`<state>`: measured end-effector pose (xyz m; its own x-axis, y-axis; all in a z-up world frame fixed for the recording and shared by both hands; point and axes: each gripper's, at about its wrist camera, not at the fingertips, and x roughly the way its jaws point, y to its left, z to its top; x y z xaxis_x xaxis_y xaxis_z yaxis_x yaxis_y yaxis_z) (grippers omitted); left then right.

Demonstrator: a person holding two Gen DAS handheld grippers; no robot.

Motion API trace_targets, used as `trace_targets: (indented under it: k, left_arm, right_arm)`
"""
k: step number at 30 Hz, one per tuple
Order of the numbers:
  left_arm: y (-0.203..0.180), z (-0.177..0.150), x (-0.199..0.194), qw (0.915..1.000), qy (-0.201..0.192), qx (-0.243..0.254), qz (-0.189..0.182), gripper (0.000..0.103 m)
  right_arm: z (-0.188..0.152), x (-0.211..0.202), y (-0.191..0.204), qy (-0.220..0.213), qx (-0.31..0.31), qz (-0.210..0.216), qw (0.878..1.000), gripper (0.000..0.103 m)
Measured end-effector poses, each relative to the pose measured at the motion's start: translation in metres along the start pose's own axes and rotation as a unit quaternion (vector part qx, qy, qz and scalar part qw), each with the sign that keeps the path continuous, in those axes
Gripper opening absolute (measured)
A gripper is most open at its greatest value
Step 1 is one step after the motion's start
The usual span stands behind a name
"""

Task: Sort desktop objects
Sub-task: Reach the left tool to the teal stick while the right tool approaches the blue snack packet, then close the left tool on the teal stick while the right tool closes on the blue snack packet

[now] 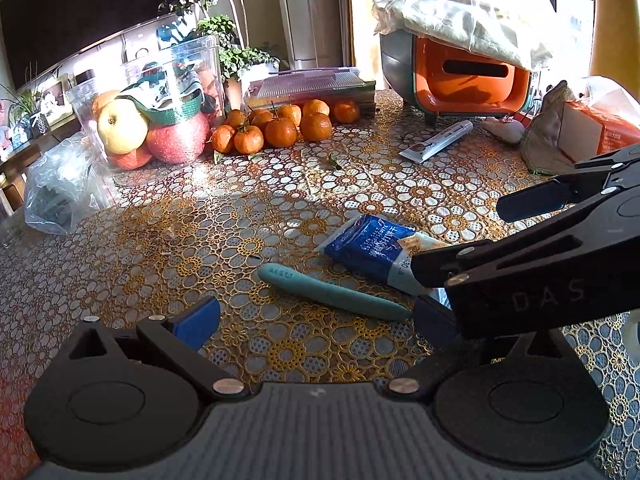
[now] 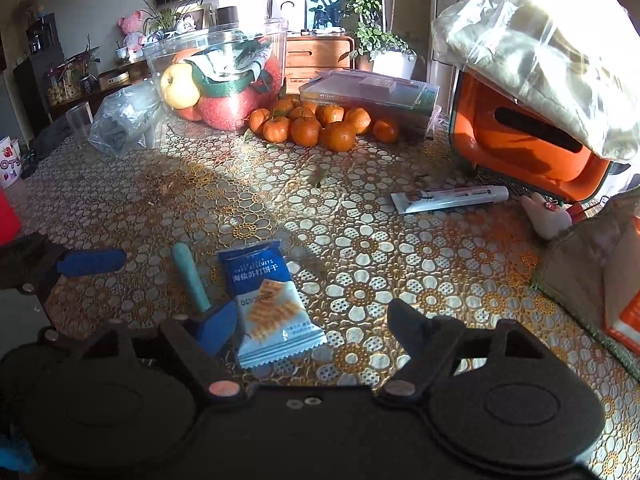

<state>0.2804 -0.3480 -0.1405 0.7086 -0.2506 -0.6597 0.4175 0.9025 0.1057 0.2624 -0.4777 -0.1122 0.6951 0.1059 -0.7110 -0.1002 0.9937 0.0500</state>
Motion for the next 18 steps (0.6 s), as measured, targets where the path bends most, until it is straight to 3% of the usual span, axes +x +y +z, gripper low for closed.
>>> trace_targets:
  k: [10, 15, 18]
  left_arm:
    - [0.023, -0.005, 0.001, 0.9999, 0.005, -0.007, 0.008, 0.103]
    - [0.024, -0.004, 0.003, 0.9997, -0.004, 0.007, 0.023, 0.103]
    - [0.021, -0.001, 0.005, 0.9997, -0.009, 0.019, 0.016, 0.103]
  right_arm:
    - [0.001, 0.014, 0.006, 0.008, -0.007, 0.017, 1.000, 0.074]
    - [0.001, 0.017, 0.005, 0.011, -0.009, 0.001, 1.000, 0.056]
    - [0.002, 0.018, 0.003, 0.013, -0.009, 0.002, 1.000, 0.055]
